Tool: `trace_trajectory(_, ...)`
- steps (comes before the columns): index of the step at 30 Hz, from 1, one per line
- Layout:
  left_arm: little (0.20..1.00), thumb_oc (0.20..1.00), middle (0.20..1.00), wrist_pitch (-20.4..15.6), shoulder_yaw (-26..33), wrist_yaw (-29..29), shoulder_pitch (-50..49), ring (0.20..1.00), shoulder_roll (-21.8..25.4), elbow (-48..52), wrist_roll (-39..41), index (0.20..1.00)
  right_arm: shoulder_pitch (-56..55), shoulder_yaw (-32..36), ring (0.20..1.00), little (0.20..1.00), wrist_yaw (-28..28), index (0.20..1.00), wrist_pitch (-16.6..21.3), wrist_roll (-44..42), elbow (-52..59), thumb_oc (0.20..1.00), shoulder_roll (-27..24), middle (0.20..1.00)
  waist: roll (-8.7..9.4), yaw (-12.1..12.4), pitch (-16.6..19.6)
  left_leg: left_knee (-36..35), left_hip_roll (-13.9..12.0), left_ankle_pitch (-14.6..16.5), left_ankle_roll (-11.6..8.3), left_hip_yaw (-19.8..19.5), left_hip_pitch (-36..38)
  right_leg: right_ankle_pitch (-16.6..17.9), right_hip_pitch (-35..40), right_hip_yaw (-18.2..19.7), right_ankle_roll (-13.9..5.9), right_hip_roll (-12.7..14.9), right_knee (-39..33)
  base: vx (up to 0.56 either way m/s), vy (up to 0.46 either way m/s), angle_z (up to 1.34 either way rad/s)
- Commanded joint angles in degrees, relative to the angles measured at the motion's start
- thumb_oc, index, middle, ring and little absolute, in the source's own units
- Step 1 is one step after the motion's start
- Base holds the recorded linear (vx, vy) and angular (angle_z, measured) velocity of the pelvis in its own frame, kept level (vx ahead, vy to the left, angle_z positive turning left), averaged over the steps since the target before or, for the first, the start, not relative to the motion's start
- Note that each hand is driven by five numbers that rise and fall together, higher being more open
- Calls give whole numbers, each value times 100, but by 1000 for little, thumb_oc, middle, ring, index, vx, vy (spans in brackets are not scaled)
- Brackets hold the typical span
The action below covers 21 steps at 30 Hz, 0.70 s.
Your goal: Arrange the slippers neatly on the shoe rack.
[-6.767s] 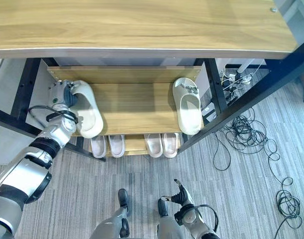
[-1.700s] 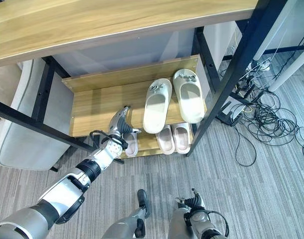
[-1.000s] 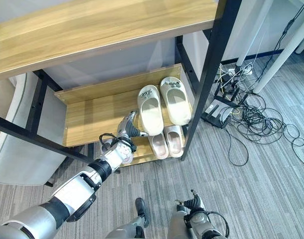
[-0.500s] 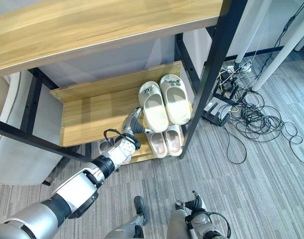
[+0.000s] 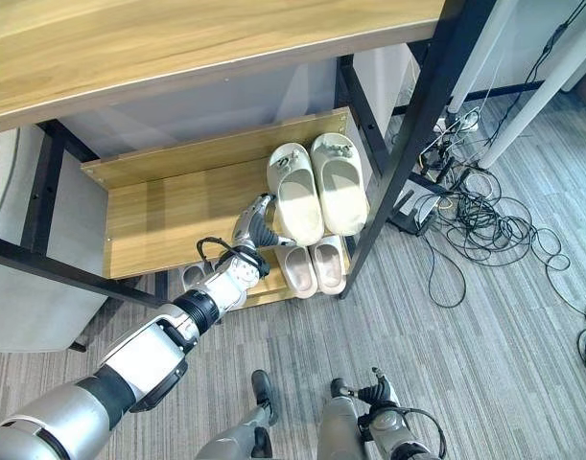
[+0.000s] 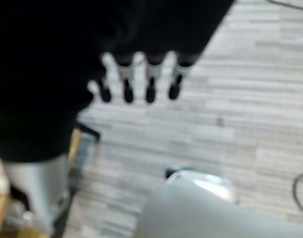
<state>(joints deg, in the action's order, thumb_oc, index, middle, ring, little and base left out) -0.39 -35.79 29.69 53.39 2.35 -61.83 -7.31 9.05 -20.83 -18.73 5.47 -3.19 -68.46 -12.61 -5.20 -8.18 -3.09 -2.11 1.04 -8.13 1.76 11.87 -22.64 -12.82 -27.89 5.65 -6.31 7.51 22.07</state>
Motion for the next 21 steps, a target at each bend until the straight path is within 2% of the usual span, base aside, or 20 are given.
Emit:
trace_trajectory(1,1000,1000,1000,-182,403,-25,777,1000,-236,-354,73,1000,64,-151,1000,1000,-79,1000,80,-12,-71,1000,-178,1000,-81,-65,-196,633,-49,800,-390,-378,-87,1499,850,-309,-512,705,-1989,0,0,0)
trace_trajectory(5,1000,1000,1000,-182,403,-25,777,1000,-236,-354,73,1000,64,-151,1000,1000,-79,1000,80,-12,-71,1000,-178,1000,-81,-65,-196,633,-49,800,-390,-378,-87,1499,850,-309,-512,705,-1989,17,-22,0)
trace_trajectory(6,1000,1000,1000,-76,404,124,782,1000,564,-201,-436,1000,-77,-19,1000,1000,27,1000,67,19,-214,1000,-147,1000,26,75,-64,735,-139,858,-425,-457,103,1371,1185,-496,-514,641,-1925,79,-102,0)
trace_trajectory(10,1000,1000,1000,-177,522,160,495,1000,889,385,-407,1000,-200,83,1000,1000,21,1000,33,33,-251,1000,-99,1000,60,151,-52,742,-147,870,-440,-500,241,1322,1374,-574,-510,632,-1936,24,-53,29)
trace_trajectory(12,1000,1000,1000,-227,583,152,188,1000,1047,808,-476,1000,-254,180,1000,1000,21,1000,21,23,-243,1000,-61,1000,68,206,-61,757,-143,892,-438,-526,295,1303,1452,-604,-511,642,-1944,5,-44,18)
trace_trajectory(13,1000,1000,1000,-300,712,125,-279,1000,1174,1268,-464,1000,-296,314,1000,1000,33,1000,-17,-13,-266,1000,6,1000,79,301,-23,739,-143,925,-437,-542,428,1281,1587,-665,-510,650,-1975,15,-39,0)
trace_trajectory(21,1000,1000,1000,-501,921,-179,-1407,1000,1434,2258,-359,1000,-545,606,1000,1000,98,1000,-80,-79,-269,1000,133,1000,96,439,71,847,-145,1048,-413,-581,693,1234,1948,-799,-517,692,-2027,15,-30,5)
